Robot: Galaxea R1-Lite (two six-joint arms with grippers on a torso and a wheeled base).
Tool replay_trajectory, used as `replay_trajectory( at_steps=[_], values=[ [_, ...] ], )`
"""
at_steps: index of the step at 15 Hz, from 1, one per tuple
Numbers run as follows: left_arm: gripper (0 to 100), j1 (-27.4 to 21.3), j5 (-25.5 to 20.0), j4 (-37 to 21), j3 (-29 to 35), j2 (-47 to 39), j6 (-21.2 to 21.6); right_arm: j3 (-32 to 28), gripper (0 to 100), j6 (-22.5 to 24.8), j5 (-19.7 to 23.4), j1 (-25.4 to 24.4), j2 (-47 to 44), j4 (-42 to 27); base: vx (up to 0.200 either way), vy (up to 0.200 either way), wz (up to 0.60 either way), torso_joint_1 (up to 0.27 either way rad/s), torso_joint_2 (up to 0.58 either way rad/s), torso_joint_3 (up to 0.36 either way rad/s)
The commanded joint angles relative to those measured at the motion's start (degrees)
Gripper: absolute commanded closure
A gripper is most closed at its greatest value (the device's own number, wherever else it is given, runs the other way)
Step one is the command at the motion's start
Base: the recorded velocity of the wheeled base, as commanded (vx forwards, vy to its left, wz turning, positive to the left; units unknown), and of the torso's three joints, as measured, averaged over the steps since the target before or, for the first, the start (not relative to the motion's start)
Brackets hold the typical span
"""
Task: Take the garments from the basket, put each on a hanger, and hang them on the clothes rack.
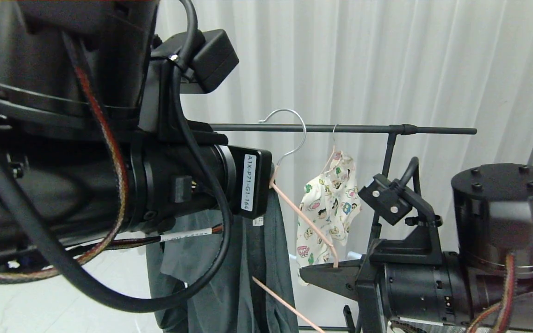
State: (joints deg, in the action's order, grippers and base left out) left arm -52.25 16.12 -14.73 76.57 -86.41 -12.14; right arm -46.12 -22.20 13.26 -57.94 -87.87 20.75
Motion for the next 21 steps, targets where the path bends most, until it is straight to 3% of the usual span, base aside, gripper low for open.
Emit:
replay_trajectory(
  at_steps=[1, 5, 7, 9, 14, 17, 21],
  values=[
    [100, 0.0, 0.0, 0.0, 1.0, -0.5, -0.1, -2.5, 100, -0.8, 0.0, -1.1, -3.4, 0.3, 0.0, 0.0, 0.0, 0.0, 0.0, 0.0],
    [100, 0.5, 0.1, 0.0, 0.4, 0.0, -0.1, -3.2, 100, -1.8, -1.5, -0.9, -4.1, 0.3, 0.0, 0.0, 0.0, 0.0, 0.0, 0.0],
    [100, 3.1, 0.1, 0.0, -0.6, 1.7, 0.0, -3.2, 100, -6.2, -6.2, 0.5, -3.1, 0.5, 0.0, 0.0, 0.0, 0.0, 0.0, 0.0],
    [100, 4.8, 0.1, 0.0, -0.6, 2.4, 0.0, -3.0, 100, -7.7, -7.6, 1.7, -2.0, 0.5, 0.0, 0.0, 0.0, 0.0, 0.0, 0.0],
    [100, 4.6, 0.1, 1.1, -3.5, 3.1, 0.0, -2.4, 100, -7.7, -10.7, 3.7, -1.6, 4.7, 0.0, 0.0, 0.0, 0.0, 0.0, 0.0],
    [100, 4.7, 0.4, 9.7, -6.2, 1.6, 1.4, 0.0, 100, -6.2, -11.6, 3.4, 0.9, 7.8, 0.0, 0.0, 0.0, 0.0, 0.0, 0.0],
    [100, 4.6, 0.3, 10.2, -6.8, 1.3, 3.0, 6.1, 100, 1.3, -11.2, 2.7, 5.6, 9.6, 0.0, 0.0, 0.0, 0.0, 0.0, 0.0]
  ],
)
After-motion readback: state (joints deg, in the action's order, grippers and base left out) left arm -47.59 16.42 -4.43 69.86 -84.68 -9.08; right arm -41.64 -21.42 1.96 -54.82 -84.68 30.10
